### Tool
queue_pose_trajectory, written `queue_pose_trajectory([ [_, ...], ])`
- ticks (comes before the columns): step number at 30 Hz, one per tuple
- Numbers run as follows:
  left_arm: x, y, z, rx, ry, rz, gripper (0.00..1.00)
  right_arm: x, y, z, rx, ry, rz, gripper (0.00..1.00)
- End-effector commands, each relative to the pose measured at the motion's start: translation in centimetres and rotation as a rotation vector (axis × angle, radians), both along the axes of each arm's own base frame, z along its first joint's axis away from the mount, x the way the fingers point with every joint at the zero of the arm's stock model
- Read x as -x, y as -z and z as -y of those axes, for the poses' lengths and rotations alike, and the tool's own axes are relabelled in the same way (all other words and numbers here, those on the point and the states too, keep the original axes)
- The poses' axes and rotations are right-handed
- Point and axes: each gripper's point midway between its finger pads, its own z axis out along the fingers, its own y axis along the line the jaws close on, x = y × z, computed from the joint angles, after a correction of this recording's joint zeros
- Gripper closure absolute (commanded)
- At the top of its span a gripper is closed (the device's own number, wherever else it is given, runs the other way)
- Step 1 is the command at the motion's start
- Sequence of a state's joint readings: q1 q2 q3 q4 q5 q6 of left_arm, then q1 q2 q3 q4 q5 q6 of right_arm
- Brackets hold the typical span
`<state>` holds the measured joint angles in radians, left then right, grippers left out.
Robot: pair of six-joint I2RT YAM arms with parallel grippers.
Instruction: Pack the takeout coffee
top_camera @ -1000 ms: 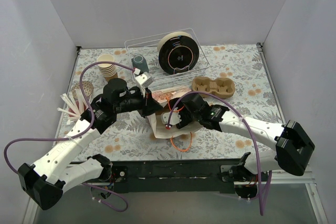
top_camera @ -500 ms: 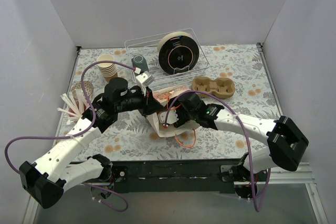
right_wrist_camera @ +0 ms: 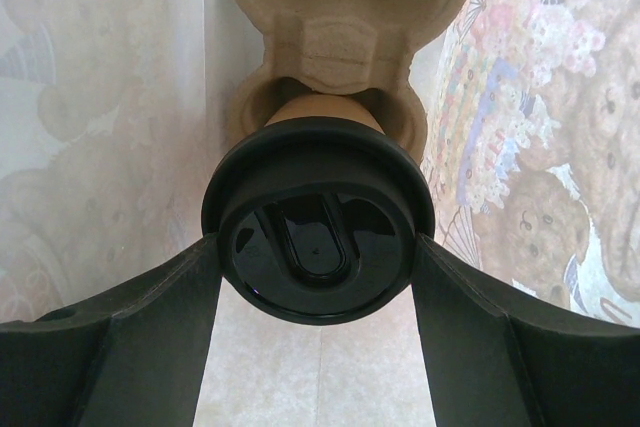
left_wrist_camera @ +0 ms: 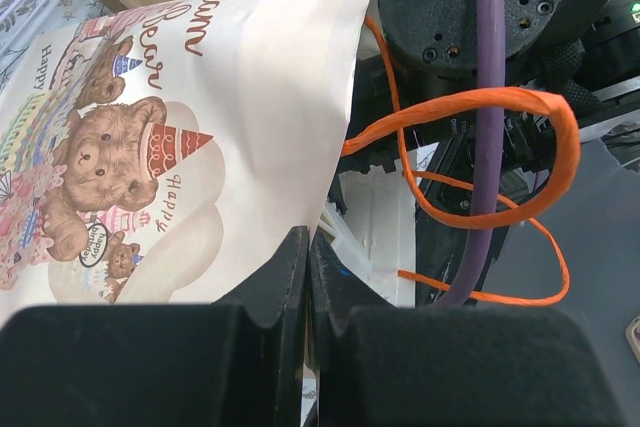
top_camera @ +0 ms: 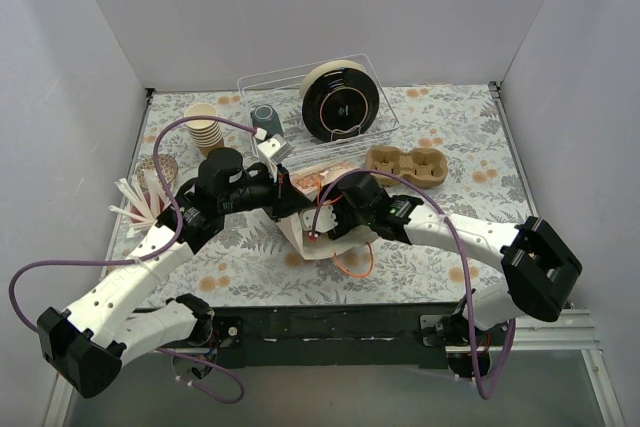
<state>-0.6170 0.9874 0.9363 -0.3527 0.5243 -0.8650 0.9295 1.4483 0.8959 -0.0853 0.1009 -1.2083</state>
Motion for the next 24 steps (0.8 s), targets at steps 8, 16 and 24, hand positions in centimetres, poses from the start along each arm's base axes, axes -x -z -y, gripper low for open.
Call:
queue_pose_trajectory([
  [8,1.6,-2.1,0.6,0.079,0.076,0.019,1.0,-0.5,1.2,0.3,-0.022,0.036,-0.053,0.57],
  [16,1.0,-2.6,0.0,0.073,0.05,0.028,1.0,-0.2,-1.3,0.5,-0.058,0.029,-0.045,0.38],
  [24,1.0,-3.2,0.2,0.092,0.056,0.019,1.0,1.0,-3.5,1.4,-0.084,0.025,-0.069,0.25],
])
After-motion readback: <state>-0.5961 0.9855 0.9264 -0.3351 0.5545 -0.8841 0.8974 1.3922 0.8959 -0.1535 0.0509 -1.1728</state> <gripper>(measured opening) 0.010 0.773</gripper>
